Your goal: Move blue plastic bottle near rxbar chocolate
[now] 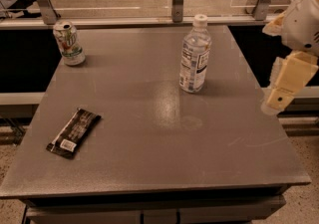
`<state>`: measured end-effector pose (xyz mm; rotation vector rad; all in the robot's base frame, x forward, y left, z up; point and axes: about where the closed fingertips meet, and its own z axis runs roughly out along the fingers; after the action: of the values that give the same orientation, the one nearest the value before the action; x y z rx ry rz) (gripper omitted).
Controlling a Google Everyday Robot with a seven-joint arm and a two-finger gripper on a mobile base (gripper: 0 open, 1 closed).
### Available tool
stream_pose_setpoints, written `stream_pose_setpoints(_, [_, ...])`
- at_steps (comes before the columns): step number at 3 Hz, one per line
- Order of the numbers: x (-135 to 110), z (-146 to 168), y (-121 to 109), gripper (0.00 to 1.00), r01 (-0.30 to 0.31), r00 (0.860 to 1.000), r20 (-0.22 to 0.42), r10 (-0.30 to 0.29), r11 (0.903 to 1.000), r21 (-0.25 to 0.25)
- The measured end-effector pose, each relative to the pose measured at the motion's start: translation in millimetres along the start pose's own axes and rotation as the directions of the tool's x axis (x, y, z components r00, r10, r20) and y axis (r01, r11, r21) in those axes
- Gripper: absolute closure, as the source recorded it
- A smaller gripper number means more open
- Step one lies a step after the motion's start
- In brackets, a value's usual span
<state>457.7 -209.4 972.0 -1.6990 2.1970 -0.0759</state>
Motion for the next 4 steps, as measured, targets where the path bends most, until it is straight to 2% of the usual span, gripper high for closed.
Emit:
stream_pose_setpoints(1, [-24,18,-31,0.00,0.009,0.998,0.064,-0.012,0.9993,0.037])
stream_pose_setpoints(2, [-53,39,-66,0.00,-0.020,0.983,0.185,0.009,0.9981,0.059])
stream_pose_setpoints(3, [-87,60,-90,0.00,-0.042,0.947,0.321,0.029,0.9985,0.034])
stream_pose_setpoints(4, [-105,83,-100,0.00,-0.086,0.902,0.420,0.097,0.9953,-0.045])
